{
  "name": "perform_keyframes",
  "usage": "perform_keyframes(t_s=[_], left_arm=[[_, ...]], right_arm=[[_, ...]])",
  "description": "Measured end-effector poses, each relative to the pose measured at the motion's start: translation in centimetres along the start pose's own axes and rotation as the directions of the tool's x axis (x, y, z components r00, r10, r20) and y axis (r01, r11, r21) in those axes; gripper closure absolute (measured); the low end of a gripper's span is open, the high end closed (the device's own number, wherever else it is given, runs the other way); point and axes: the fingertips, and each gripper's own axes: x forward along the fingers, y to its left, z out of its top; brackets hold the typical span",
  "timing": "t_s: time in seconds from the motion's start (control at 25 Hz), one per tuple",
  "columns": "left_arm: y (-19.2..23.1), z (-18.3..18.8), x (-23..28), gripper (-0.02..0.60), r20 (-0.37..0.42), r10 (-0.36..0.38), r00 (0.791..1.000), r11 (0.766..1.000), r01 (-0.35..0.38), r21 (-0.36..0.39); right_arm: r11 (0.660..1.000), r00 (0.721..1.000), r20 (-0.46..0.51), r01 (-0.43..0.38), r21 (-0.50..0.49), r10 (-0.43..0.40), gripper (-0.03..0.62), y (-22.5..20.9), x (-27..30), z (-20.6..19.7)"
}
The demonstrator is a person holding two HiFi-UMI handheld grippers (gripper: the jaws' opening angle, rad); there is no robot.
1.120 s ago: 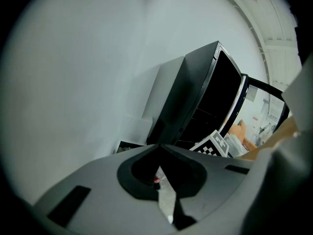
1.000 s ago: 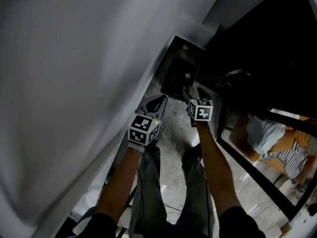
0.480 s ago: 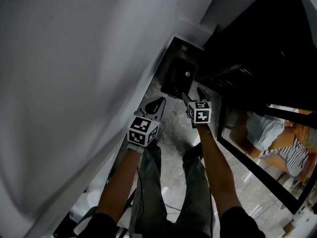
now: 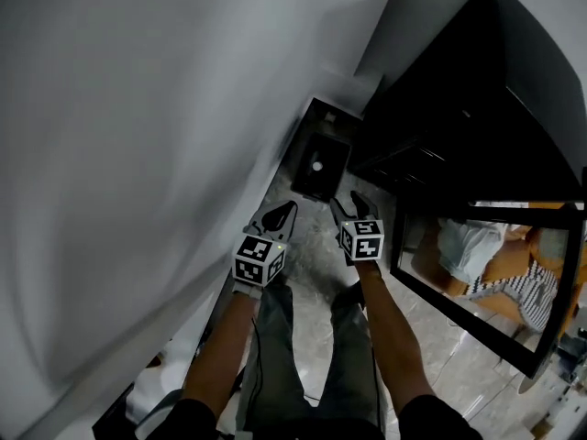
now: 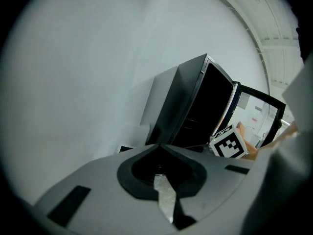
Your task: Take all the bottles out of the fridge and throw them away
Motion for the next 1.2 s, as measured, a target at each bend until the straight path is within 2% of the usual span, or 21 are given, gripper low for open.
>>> perform_keyframes(t_s=[0.2, 0.4, 0.76, 0.96, 1.2], left_arm=[[-2.2, 5.1, -3.2, 0.578, 0.047, 0.009, 0.999, 1.000, -0.010, 0.014], [-6.2, 9.0, -7.0, 0.578, 0.061, 0.007, 0.998, 1.000, -0.006, -0.005], [-13.7, 17.5, -10.8, 0.578, 0.133, -0.020, 0.991, 1.000, 0.018, 0.012], [-18.4, 22.0, -10.8, 0.578, 0.175, -0.114, 0.978, 0.994, 0.111, 0.026], [-24.1, 25.2, -9.4, 0.578, 0.163, -0.192, 0.968, 0.980, 0.180, 0.084]], right_arm=[[1.000, 0.998, 0.067, 0.005, 0.027, -0.007, 0.458, 1.5, -6.1, 5.4], [0.998, 0.993, 0.111, 0.040, 0.054, -0.046, 0.582, 2.5, -13.9, 10.0], [0.994, 0.977, 0.209, 0.027, 0.109, -0.049, 0.585, 2.5, -26.7, 17.0], [0.992, 0.964, 0.253, 0.058, 0.113, -0.085, 0.585, 0.3, -32.7, 19.5], [0.984, 0.945, 0.296, 0.099, 0.151, -0.141, 0.585, -3.1, -38.9, 20.4]])
